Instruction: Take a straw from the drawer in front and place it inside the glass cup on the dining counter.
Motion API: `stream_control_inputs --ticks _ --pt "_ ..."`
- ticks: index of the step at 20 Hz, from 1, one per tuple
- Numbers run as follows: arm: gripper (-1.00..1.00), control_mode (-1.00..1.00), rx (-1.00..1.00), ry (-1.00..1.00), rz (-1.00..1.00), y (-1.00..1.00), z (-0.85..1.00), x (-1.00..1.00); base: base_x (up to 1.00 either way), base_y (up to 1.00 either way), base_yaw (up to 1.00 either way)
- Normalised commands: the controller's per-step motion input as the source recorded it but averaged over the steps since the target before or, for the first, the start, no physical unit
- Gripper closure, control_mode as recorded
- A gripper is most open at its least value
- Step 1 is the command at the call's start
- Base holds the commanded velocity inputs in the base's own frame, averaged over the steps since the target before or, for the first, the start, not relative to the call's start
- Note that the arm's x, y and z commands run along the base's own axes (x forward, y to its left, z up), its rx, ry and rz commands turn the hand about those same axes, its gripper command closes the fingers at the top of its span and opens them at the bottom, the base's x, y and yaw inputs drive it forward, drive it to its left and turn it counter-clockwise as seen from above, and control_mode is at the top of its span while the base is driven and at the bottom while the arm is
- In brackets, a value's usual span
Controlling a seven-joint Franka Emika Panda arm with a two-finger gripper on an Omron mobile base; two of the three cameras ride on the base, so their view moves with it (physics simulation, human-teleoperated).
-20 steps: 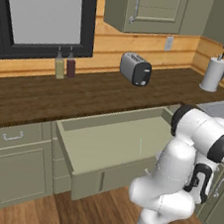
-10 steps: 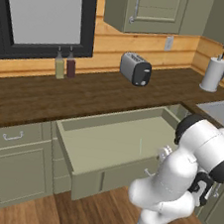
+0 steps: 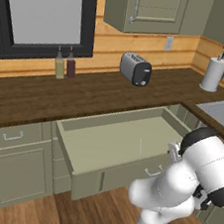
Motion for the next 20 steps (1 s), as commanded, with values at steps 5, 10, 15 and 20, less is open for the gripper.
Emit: stream_control_inputs --ticks 5,10,15,20 --pt "-1.00 -1.00 0.36 -0.50 -0.09 -0.94 0.79 0.11 0.00 0.00 0.00" --pt "-1.00 -1.00 0.43 -0.28 -0.21 -0.94 0.91 0.31 0.00 0.00 0.00" --pt "-1.00 -1.00 0.49 -0.11 -0.04 -0.86 1.00 0.03 0.00 0.00 0.00" --pt "-1.00 -1.00 0.10 0.00 0.00 -0.09 1.00 0.00 0.00 0.00 0.00"
